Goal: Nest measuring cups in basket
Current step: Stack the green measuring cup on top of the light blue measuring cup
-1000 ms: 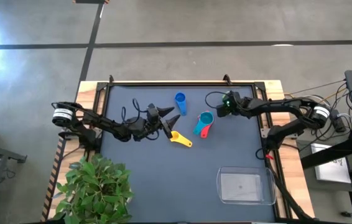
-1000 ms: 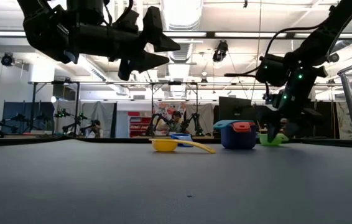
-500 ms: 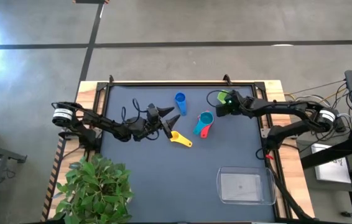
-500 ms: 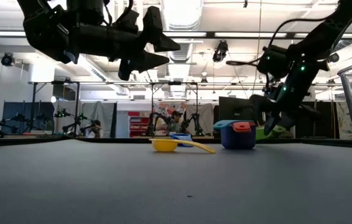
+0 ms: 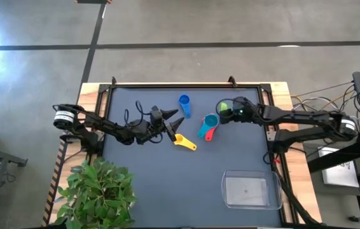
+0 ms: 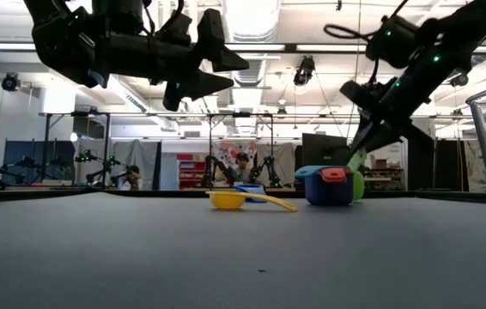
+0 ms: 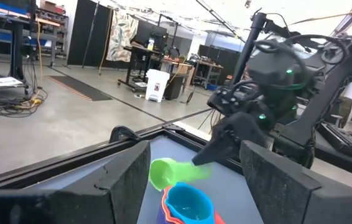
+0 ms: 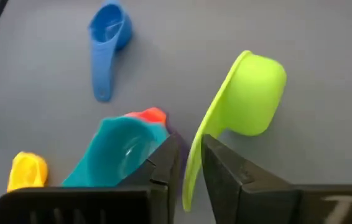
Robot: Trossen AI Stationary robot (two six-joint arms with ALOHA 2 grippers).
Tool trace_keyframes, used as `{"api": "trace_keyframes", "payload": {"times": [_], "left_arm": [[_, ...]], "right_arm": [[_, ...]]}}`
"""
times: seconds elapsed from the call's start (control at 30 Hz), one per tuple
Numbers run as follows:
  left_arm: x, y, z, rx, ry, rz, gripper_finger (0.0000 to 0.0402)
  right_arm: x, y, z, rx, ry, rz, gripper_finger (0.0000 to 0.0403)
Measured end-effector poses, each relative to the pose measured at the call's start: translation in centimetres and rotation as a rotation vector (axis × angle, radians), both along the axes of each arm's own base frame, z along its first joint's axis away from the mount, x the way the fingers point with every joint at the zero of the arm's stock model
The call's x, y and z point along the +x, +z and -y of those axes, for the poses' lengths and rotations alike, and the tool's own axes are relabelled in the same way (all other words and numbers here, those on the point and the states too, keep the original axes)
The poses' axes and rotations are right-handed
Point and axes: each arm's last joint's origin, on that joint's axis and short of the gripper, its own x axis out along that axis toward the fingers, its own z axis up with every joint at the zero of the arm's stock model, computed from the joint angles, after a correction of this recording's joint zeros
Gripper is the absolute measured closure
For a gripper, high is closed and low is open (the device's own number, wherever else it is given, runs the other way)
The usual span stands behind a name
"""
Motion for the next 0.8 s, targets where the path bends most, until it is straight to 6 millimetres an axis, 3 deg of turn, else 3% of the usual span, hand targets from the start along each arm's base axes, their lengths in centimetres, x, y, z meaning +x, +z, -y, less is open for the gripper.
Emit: {"api": "trace_keyframes", "payload": {"times": [0.5, 0.8], "left_arm": [[0.0, 0.0, 0.1, -0.012, -0.026, 0.009, 0.017], [0.0, 0.0, 0.1, -0.012, -0.027, 0.009, 0.017]], "right_arm": [[-0.1, -0.7, -0.2, -0.042, 0.079, -0.114, 0.0365], [-0.5, 2.3, 0.3, -0.176, 0.176, -0.373, 0.0365]]}}
